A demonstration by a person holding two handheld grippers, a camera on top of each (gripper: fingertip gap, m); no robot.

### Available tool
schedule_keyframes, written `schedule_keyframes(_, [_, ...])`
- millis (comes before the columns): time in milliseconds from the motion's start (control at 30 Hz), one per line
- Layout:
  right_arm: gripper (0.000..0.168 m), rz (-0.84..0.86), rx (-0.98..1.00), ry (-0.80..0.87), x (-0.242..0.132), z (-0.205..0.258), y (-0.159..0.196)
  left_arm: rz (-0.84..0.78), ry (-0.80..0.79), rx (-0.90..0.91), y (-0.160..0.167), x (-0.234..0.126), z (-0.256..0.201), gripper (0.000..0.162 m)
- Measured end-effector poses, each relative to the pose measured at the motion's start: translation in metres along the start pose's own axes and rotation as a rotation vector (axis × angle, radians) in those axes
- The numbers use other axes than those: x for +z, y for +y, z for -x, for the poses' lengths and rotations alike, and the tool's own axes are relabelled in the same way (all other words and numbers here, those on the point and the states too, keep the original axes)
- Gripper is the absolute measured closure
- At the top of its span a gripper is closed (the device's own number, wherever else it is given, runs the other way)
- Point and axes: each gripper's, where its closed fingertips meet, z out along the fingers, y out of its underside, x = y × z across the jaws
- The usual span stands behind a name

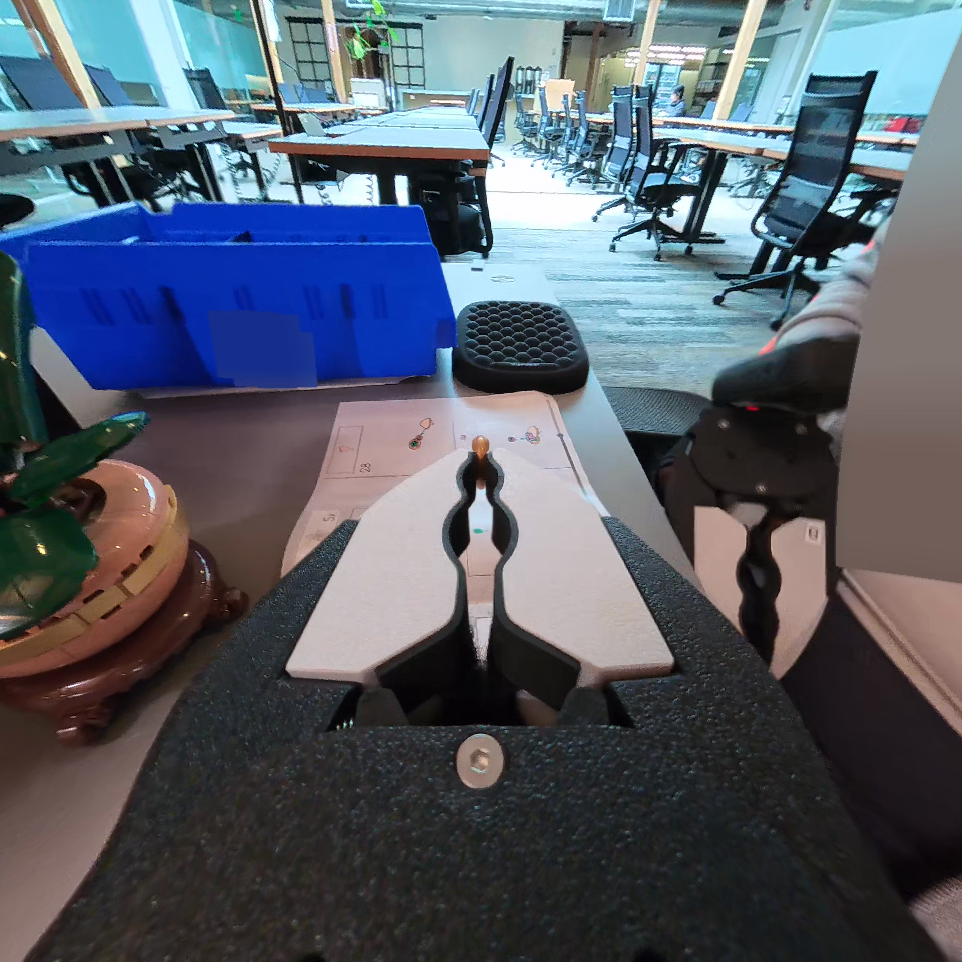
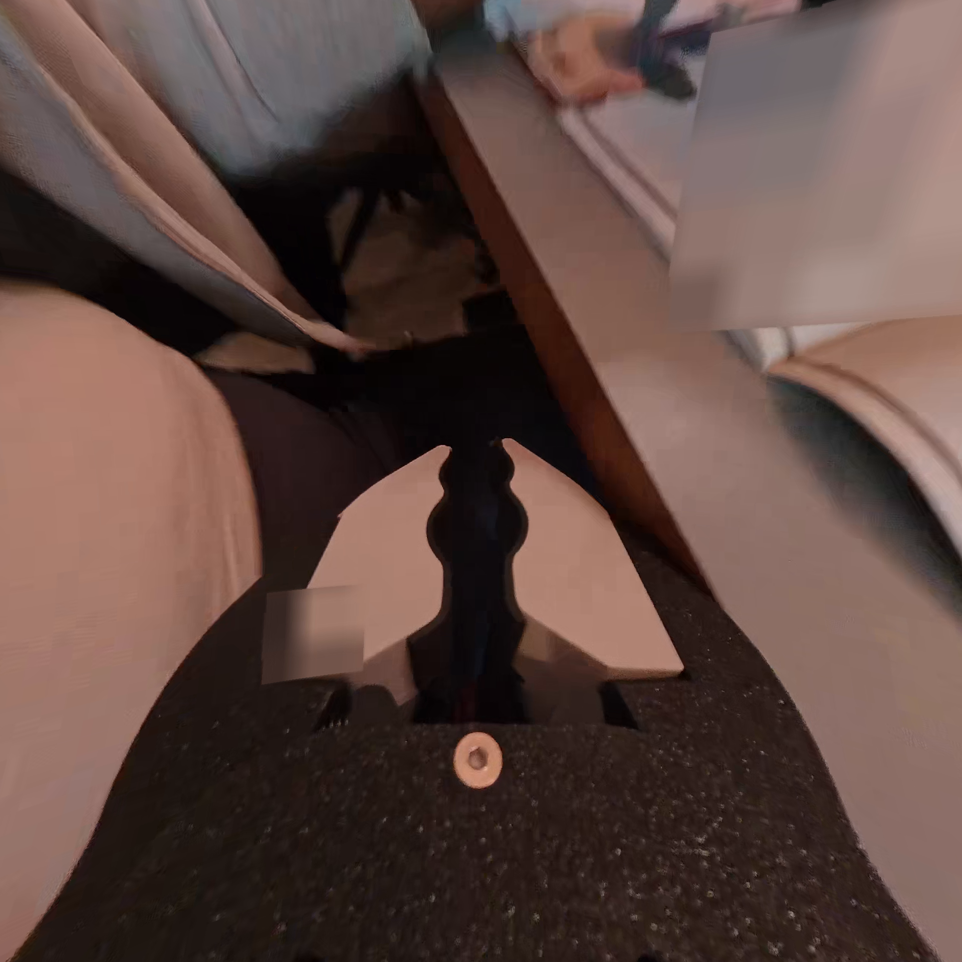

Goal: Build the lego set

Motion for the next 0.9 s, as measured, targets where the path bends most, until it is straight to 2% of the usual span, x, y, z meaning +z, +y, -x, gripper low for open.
schedule_keyframes(67, [0.156, 0.065, -0.056, 0.084, 0.006, -0.006, 0.016, -0.009, -0.017, 0.039, -0.002, 0.000, 0.000, 0.160])
schedule_keyframes(167, [0.161, 0.051, -0.136, 0.184, 0.002, -0.020, 0.014, -0.007, -0.048, 0.057, -0.003, -0.001, 0.006, 0.160])
schedule_keyframes(200, [0.161, 0.054, -0.205, 0.195, 0.000, -0.023, 0.015, -0.010, -0.054, 0.059, -0.004, -0.001, 0.009, 0.160])
schedule_keyframes(300, [0.164, 0.068, -0.597, 0.183, -0.007, -0.030, 0.025, -0.014, -0.070, 0.073, -0.008, 0.001, 0.018, 0.160])
schedule_keyframes(400, [0.163, 0.095, -0.595, 0.172, -0.011, -0.035, 0.042, -0.004, -0.069, 0.071, -0.007, 0.004, 0.020, 0.160])
schedule_keyframes(533, [0.168, 0.051, -0.511, 0.116, -0.014, -0.027, 0.032, 0.004, -0.062, 0.112, -0.008, 0.007, 0.016, 0.160])
schedule_keyframes(633, [0.168, 0.050, -0.554, 0.170, -0.012, -0.033, 0.032, 0.000, -0.063, 0.115, -0.009, 0.007, 0.017, 0.160])
schedule_keyframes(833, [0.168, 0.086, -0.529, 0.137, -0.013, -0.031, 0.035, -0.012, -0.088, 0.127, -0.008, 0.003, 0.023, 0.160])
schedule_keyframes(900, [0.168, 0.089, -0.526, 0.131, -0.013, -0.032, 0.034, -0.078, -0.097, 0.087, -0.016, -0.004, 0.028, 0.160])
